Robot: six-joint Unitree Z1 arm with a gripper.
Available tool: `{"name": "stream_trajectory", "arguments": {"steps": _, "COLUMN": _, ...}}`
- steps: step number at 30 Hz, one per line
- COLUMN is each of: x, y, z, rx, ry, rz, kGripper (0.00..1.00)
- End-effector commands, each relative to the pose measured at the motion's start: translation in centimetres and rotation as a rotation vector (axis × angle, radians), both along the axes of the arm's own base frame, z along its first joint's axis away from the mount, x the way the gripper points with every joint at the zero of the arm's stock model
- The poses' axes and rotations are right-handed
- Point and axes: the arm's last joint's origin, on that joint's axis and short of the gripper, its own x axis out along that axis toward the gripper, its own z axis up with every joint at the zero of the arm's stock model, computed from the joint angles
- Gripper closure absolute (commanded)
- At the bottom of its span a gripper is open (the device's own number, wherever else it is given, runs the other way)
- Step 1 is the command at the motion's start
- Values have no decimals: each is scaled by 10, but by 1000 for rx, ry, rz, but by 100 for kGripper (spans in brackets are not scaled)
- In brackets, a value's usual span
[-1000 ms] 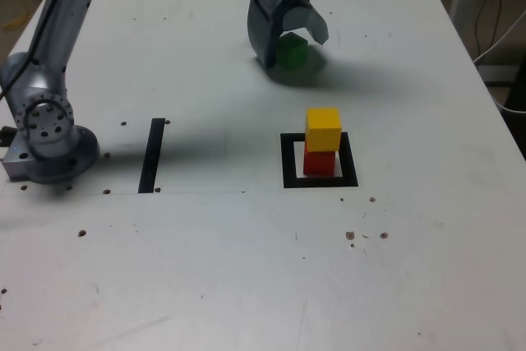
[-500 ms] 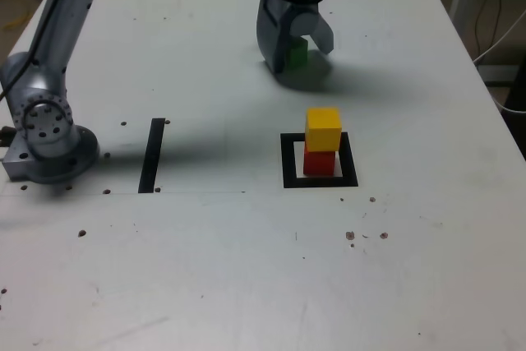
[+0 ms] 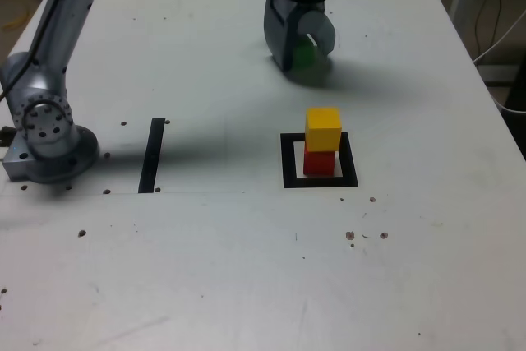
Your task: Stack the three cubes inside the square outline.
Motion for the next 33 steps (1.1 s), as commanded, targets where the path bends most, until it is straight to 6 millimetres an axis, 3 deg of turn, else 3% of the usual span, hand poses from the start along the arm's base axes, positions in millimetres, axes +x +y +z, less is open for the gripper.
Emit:
{"name": "stream_trajectory", "arguments": {"steps": 1, "x": 0, "y": 1, "z": -2, "rx": -3, "ry": 5, "rz": 1, "kGripper": 49}}
{"name": "stream_trajectory", "arguments": {"steps": 8, "x": -1, "y": 2, "z": -1, "rx": 3, "ry": 1, "rz": 18, "kGripper": 71}}
{"name": "stream_trajectory", "arguments": {"steps": 12, "x": -3, "y": 1, "z": 6, "rx": 8, "ry": -13, "rz": 19, "kGripper": 78}}
{"name": "stream_trajectory", "arguments": {"steps": 23, "x": -22, "y": -19, "z": 54, "rx": 35, "ry": -71, "rz": -29, "kGripper": 80}}
{"name": "stream_trajectory", "arguments": {"steps": 33, "x": -24, "y": -63, "z": 91, "rx": -20, "ry": -103, "rz": -129, "kGripper": 80}}
